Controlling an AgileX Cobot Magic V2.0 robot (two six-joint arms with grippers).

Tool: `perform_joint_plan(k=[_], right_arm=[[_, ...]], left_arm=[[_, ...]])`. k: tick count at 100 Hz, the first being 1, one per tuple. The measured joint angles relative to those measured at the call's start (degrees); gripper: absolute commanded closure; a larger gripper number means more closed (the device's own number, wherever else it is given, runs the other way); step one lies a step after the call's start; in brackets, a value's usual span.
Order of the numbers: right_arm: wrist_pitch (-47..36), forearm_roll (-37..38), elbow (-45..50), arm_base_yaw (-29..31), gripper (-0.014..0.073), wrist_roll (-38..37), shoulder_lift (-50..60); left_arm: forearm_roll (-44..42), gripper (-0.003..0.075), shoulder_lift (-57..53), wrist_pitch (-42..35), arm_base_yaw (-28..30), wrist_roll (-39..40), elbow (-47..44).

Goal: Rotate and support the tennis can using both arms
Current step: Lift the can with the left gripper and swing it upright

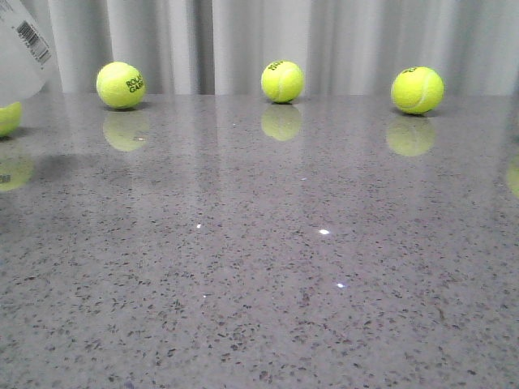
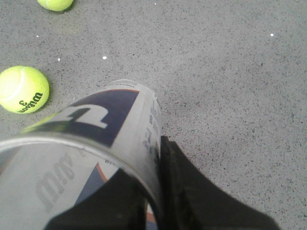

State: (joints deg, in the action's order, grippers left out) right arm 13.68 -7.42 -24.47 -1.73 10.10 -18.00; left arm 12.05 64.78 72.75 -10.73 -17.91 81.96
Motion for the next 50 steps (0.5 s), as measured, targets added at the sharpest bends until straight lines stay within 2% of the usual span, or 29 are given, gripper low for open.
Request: perform_joint_plan(k=[35, 50], right_arm=[[0.0, 0.0, 0.0, 0.0, 0.0664, 0.0, 0.0], [0.0, 0.0, 0.0, 0.0, 0.0664, 0.0, 0.0]], left_arm=[[-6.69, 0.0741, 4.64, 0.0, -9.44, 4.04, -1.24], [-7.75, 0.0741, 6.45, 0.0, -11.01, 4.58, -1.32]])
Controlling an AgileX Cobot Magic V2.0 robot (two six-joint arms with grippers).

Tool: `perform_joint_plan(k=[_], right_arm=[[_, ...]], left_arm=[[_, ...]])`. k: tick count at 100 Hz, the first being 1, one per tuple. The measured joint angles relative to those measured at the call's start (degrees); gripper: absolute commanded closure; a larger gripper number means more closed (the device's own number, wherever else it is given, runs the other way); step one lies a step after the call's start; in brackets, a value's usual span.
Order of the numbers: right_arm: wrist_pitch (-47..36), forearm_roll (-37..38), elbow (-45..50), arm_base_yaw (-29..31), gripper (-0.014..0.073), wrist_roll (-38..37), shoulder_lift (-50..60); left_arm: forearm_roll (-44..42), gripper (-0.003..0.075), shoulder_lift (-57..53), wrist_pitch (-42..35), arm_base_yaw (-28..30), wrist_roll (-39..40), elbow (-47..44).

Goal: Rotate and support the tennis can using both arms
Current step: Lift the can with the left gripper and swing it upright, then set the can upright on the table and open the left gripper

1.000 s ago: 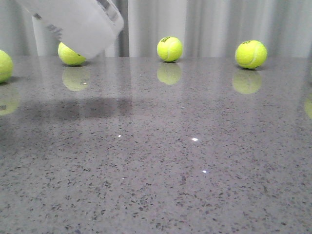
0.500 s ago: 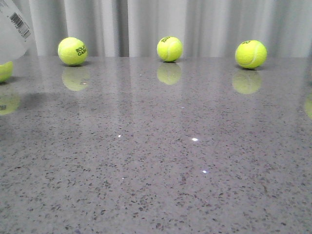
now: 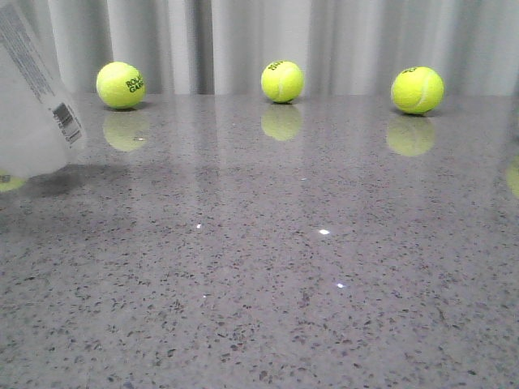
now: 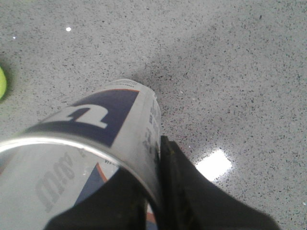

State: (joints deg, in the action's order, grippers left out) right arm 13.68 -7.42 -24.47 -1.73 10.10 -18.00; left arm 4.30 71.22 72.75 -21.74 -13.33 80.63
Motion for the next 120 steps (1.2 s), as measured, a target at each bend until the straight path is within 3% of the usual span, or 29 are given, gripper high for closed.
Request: perform_joint_plan(k=[18, 25, 32, 49, 56, 120], right_arm=[[0.0, -0.1, 0.0, 0.0, 0.0664, 0.0, 0.0], [0.0, -0.1, 0.0, 0.0, 0.0664, 0.0, 0.0], [0.0, -0.1, 0.0, 0.0, 0.0664, 0.0, 0.0], [0.0, -0.1, 0.0, 0.0, 0.0664, 0.0, 0.0], [0.0, -0.1, 0.0, 0.0, 0.0664, 0.0, 0.0], [0.0, -0.1, 0.0, 0.0, 0.0664, 0.0, 0.0]], left_arm=[[-0.08, 0.0734, 1.75, 0.0, -0.1, 0.12, 0.0], [-0.08, 0.0691, 2.34, -0.28, -0.1, 0.12, 0.0], [-0.08, 0.06, 2.48, -0.44, -0.1, 0.15, 0.0], [-0.13, 0.0266, 2.72, -0.44, -0.1, 0.25, 0.33], [-0.22, 0.0183, 2.72, -0.44, -0.1, 0.25, 1.01], [-0.97, 0.0167, 13.56, -0.53, -0.33, -0.89, 13.43]])
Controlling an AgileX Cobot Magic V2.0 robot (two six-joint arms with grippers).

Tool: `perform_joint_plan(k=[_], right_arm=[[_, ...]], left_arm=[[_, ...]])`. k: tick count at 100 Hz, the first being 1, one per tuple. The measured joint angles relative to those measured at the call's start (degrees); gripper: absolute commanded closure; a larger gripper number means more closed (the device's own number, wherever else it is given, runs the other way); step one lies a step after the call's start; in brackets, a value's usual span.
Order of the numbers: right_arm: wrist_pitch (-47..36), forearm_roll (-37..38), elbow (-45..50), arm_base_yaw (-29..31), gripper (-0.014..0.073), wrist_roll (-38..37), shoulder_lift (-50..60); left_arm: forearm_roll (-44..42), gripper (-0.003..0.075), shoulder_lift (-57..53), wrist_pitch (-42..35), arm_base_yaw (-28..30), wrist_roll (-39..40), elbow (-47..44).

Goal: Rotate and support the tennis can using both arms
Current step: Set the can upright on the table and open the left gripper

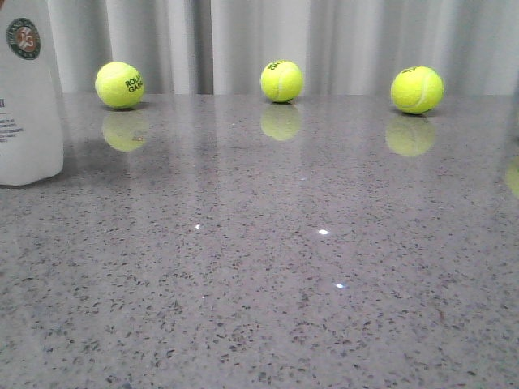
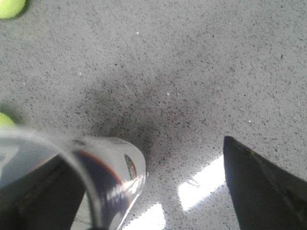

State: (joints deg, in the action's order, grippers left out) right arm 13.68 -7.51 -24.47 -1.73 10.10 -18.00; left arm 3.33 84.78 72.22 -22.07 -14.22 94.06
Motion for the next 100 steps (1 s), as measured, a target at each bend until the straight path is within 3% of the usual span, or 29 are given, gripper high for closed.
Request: perform_joint_plan(k=[44, 70, 100], right_arm=[[0.0, 0.0, 0.0, 0.0, 0.0664, 0.0, 0.0], [0.0, 0.0, 0.0, 0.0, 0.0664, 0.0, 0.0], [0.0, 0.0, 0.0, 0.0, 0.0664, 0.0, 0.0]], left_arm=[[-1.43, 0.0167, -0.41, 0.1, 0.0, -0.18, 2.58], [-1.89, 0.0167, -9.28, 0.1, 0.0, 2.36, 2.58], [-4.11, 0.0167, -24.35, -8.75, 0.0, 6.76, -10.23]])
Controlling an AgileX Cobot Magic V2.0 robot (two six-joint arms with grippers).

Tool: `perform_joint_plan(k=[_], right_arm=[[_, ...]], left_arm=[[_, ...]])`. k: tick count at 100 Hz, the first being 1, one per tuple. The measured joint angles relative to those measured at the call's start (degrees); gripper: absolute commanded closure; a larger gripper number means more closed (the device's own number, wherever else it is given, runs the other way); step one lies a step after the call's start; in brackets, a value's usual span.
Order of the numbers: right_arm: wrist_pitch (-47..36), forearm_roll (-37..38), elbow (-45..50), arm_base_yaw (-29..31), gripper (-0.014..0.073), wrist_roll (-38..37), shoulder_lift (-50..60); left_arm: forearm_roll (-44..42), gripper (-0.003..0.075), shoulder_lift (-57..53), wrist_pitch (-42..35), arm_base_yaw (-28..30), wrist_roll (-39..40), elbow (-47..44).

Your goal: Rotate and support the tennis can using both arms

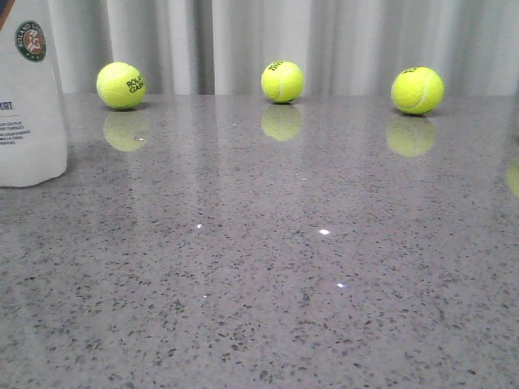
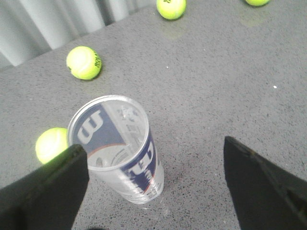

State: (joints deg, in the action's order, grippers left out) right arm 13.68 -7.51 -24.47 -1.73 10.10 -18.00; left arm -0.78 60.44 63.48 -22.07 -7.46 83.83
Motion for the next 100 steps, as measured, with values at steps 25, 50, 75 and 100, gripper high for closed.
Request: perform_joint_plan(k=[25, 50, 75, 100], right_arm=[[0.1, 0.0, 0.0, 0.0, 0.0664, 0.0, 0.0], [0.1, 0.0, 0.0, 0.0, 0.0664, 0.0, 0.0], [0.18, 0.0, 0.0, 0.0, 0.0664, 0.0, 0.0], [0.18, 0.0, 0.0, 0.0, 0.0664, 0.0, 0.0]], left_arm=[[-2.67, 0.0167, -15.13, -16.11, 0.0, 7.82, -22.27], [-2.67, 0.0167, -27.59, -33.59, 0.0, 10.52, -43.73], [-2.71, 0.0337, -33.52, -42.26, 0.0, 10.83, -53.87], [-2.71, 0.0738, -33.6, -43.99, 0.0, 10.96, -54.39]])
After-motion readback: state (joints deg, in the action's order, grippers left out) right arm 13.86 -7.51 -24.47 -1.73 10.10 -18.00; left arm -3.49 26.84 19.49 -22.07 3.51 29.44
